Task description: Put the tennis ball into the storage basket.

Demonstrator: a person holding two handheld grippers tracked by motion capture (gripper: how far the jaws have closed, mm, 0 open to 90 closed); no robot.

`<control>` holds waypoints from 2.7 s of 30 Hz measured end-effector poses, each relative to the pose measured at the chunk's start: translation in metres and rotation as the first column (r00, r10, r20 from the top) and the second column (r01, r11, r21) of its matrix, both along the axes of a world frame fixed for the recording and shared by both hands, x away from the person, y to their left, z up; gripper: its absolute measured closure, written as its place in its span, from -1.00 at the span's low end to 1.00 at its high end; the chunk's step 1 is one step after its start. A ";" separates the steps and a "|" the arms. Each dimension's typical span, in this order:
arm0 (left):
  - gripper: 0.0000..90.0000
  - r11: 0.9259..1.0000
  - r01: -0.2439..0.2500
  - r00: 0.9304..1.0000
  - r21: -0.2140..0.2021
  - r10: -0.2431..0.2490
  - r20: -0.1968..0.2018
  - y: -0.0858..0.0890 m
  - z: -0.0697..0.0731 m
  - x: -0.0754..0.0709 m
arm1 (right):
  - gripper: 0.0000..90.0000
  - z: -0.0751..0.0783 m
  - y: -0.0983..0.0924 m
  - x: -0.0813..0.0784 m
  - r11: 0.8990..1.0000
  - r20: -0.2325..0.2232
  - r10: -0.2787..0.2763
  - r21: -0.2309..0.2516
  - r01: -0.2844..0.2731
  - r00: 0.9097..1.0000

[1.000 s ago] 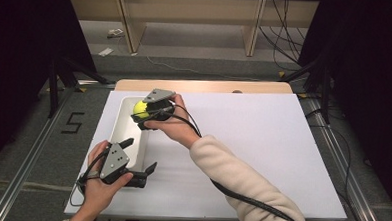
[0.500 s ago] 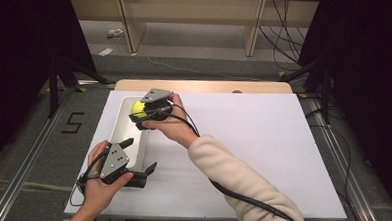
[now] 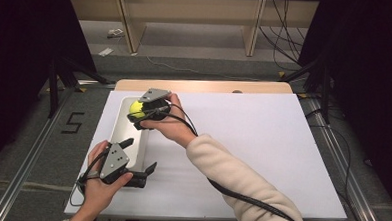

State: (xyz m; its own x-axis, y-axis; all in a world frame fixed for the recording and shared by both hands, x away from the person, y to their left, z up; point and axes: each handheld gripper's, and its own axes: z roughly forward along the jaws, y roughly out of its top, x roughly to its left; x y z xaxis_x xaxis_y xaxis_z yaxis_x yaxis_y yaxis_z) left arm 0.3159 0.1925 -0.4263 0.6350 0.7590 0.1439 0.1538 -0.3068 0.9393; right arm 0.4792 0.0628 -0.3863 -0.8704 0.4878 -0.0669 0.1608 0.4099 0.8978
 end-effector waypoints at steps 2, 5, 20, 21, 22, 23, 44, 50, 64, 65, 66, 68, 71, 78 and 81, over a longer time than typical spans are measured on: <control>-1.00 1.000 0.002 1.000 0.001 -0.002 0.000 0.000 0.000 0.000 | -0.42 0.000 0.001 0.000 1.000 0.003 0.000 0.000 0.000 1.000; -1.00 1.000 0.002 1.000 -0.001 -0.002 0.000 0.000 0.000 0.000 | -0.42 0.000 0.003 0.000 1.000 0.002 0.004 0.000 -0.004 1.000; -1.00 1.000 0.005 1.000 -0.001 -0.005 0.001 0.000 0.000 0.000 | -0.42 -0.001 0.009 0.000 1.000 -0.011 0.018 0.002 -0.018 1.000; -1.00 1.000 0.006 1.000 -0.002 -0.006 0.001 0.000 0.000 0.000 | -0.42 -0.001 0.010 0.000 1.000 -0.010 0.019 0.000 -0.019 1.000; -1.00 1.000 0.006 1.000 -0.001 -0.006 0.001 0.000 0.000 0.000 | -0.42 -0.002 0.010 0.000 1.000 -0.011 0.017 0.002 -0.017 1.000; -1.00 1.000 0.006 1.000 -0.001 -0.006 0.002 0.000 0.000 -0.001 | -0.42 -0.002 0.011 0.000 1.000 -0.010 0.018 0.002 -0.018 1.000; -1.00 1.000 0.009 1.000 0.002 -0.009 0.003 0.000 0.000 -0.001 | -0.42 -0.003 0.021 0.000 1.000 -0.021 0.028 -0.002 -0.028 0.999; -1.00 1.000 0.009 1.000 0.003 -0.009 0.004 0.000 0.000 -0.001 | -0.42 -0.003 0.022 0.001 1.000 -0.021 0.029 -0.001 -0.029 0.999; -1.00 1.000 0.009 1.000 0.001 -0.009 0.004 0.000 0.000 -0.001 | -0.42 -0.004 0.028 0.001 0.999 -0.028 0.038 -0.003 -0.038 0.999; -1.00 1.000 0.009 1.000 0.001 -0.009 0.004 0.001 0.000 -0.001 | -0.42 -0.004 0.029 0.001 0.999 -0.027 0.039 -0.004 -0.039 0.999; -1.00 1.000 0.009 1.000 0.001 -0.009 0.004 0.000 0.000 -0.001 | -0.42 -0.004 0.029 0.000 0.999 -0.030 0.038 -0.004 -0.038 0.999; -1.00 1.000 0.009 1.000 0.001 -0.009 0.003 0.000 0.000 -0.001 | -0.42 -0.004 0.030 0.000 0.999 -0.029 0.037 -0.001 -0.037 0.999; -1.00 1.000 0.010 1.000 0.002 -0.010 0.004 0.000 0.000 -0.001 | -0.42 -0.003 0.031 0.000 0.999 -0.028 0.039 -0.001 -0.039 0.999; -1.00 1.000 0.010 1.000 0.001 -0.010 0.003 0.001 0.000 -0.002 | -0.42 -0.004 0.033 0.001 0.999 -0.033 0.045 -0.005 -0.046 0.998; -1.00 1.000 0.011 1.000 0.002 -0.011 0.003 0.000 0.000 -0.002 | -0.42 -0.005 0.034 0.001 0.999 -0.032 0.048 -0.008 -0.048 0.998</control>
